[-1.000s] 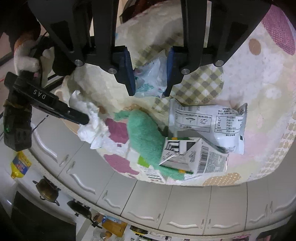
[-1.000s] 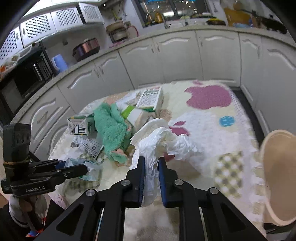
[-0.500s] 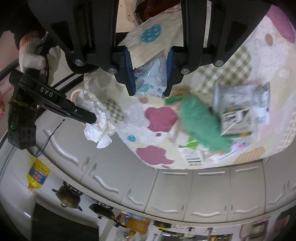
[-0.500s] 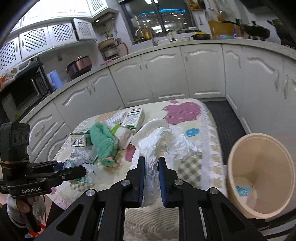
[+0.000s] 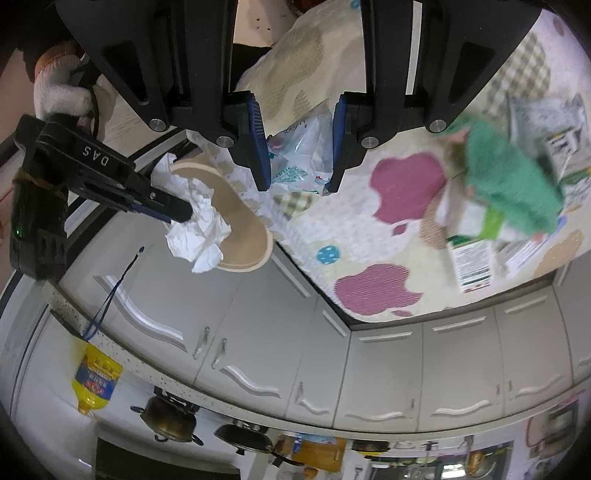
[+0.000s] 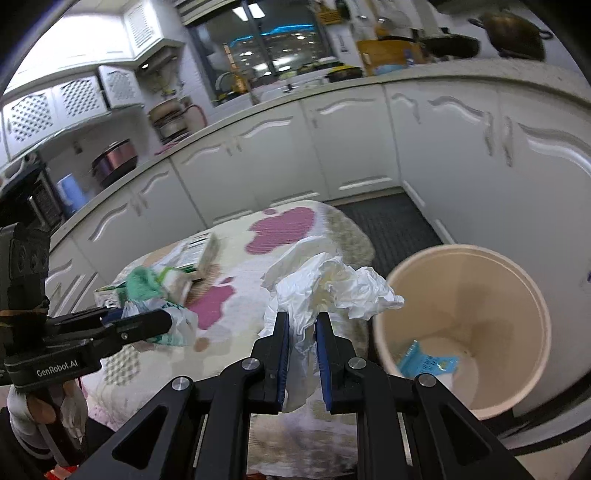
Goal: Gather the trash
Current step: 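Carry the tissue and plastic bag with both tools over the beige bin, then open both tools to drop the tissue and plastic bag into the bin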
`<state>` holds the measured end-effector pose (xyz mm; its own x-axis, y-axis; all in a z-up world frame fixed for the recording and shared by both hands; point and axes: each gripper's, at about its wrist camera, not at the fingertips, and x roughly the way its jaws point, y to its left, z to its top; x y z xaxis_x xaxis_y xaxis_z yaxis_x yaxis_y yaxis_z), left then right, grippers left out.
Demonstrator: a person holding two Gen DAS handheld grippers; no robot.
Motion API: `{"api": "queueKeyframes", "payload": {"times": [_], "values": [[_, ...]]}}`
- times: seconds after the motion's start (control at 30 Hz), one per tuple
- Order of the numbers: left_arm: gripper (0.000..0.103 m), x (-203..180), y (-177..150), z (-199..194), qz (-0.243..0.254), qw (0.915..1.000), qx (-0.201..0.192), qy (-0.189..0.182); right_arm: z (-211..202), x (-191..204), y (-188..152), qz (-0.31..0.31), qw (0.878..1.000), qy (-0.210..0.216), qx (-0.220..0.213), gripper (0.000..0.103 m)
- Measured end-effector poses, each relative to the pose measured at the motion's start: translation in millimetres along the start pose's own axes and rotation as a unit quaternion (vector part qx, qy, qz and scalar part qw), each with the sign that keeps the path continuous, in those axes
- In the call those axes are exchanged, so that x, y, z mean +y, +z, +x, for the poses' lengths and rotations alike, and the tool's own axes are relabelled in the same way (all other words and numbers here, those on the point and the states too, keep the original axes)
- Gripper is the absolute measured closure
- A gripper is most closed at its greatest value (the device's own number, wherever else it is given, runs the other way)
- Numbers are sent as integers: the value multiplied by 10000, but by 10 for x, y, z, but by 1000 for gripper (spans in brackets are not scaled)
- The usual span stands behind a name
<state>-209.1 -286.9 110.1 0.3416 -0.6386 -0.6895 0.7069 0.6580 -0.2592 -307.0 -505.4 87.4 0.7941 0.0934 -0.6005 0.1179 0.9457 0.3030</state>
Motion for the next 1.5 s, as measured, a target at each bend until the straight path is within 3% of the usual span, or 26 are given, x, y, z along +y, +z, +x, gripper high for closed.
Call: {"api": "queueKeyframes", "payload": {"times": [0.3,0.6,1.17,1.2,1.23,1.27,1.3,1.37,1.5], "values": [[75,-254,331,455,82,9994,209,-272,-19,-492,-36,540,9981,-299,27,89],[75,-516,601,1077,-214,9952,601,-739,51,-869,-101,778,9946,-676,144,89],[75,-920,804,1904,-215,9928,914,-748,291,-1390,-163,1226,9849,-1178,338,89],[74,-926,805,1942,-235,9927,914,-756,310,-1436,-173,1282,9835,-1221,362,87],[74,-927,802,1968,-244,9925,919,-775,320,-1477,-184,1339,9820,-1280,374,78],[68,-920,796,1998,-262,9919,940,-817,322,-1503,-196,1383,9806,-1335,373,61],[58,-911,785,2016,-293,9914,959,-838,316,-1528,-209,1425,9796,-1370,362,56],[44,-866,770,2022,-387,9910,950,-865,279,-1576,-239,1497,9783,-1392,322,55],[43,-815,765,1993,-437,9914,951,-783,214,-1616,-260,1557,9773,-1406,304,55]]}}
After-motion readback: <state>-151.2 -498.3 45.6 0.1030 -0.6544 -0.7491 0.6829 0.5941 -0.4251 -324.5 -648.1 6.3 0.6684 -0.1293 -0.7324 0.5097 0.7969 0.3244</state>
